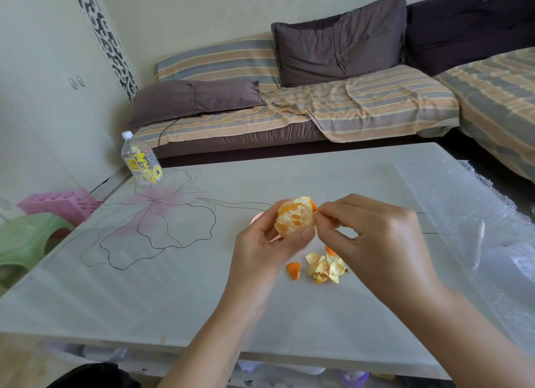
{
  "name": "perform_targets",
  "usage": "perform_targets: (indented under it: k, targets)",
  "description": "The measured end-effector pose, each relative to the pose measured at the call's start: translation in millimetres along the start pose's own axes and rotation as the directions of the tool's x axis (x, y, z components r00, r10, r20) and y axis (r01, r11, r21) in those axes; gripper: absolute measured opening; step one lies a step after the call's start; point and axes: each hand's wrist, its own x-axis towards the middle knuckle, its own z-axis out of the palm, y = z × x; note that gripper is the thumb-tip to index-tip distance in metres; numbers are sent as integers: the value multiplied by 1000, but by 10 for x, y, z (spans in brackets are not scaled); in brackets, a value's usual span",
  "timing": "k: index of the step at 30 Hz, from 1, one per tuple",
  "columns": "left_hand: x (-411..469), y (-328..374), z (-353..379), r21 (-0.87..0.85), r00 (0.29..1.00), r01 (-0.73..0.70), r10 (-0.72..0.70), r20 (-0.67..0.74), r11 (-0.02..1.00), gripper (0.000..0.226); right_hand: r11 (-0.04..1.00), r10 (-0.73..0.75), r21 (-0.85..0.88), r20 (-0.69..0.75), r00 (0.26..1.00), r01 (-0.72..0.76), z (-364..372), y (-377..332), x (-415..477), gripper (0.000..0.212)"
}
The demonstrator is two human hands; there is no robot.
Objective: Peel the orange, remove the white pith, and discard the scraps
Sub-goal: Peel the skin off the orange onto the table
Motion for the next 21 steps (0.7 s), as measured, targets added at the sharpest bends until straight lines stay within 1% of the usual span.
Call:
perform_targets:
  k: [3, 5, 8, 10, 12, 14, 16, 19, 21]
  targets:
    - [-6, -12, 33, -22, 998, 42, -42, -36, 999, 45, 1000, 7, 6, 10, 1000, -7, 7, -25, -7, 17]
    - [-14, -21, 42, -46, 998, 62, -63, -25, 997, 47, 997, 58, 52, 23, 998, -59, -4, -36, 0, 16]
    - [-14, -39, 45, -41, 998, 64, -65, -23, 997, 50, 968, 162, 184, 54, 985, -170, -10, -70, 4, 16]
    - [-7, -41, 53, -35, 998, 50, -51, -30, 998, 50, 921, 254, 286, 79, 964, -266, -9, -100, 7, 19]
    - [-1, -45, 55, -33, 999, 36, -37, -32, 999, 48, 845, 356, 385, 112, 928, -371, -7, -129, 7, 21]
    - [-1, -45, 54, -41, 999, 21, -22, -32, 999, 47, 760, 442, 457, 156, 883, -461, -8, -149, 11, 19]
    - [-2, -49, 53, -47, 999, 5, -7, -34, 999, 50, 656, 518, 525, 209, 830, -542, 0, -148, 13, 18]
    - [-13, -54, 57, -70, 1000, -11, 9, -24, 998, 56, 482, 633, 608, 256, 731, -631, 29, -105, 30, 12]
    - [-14, -64, 50, -79, 1000, -7, 5, -22, 997, 54, 414, 659, 635, 285, 696, -652, 20, -68, 54, 16]
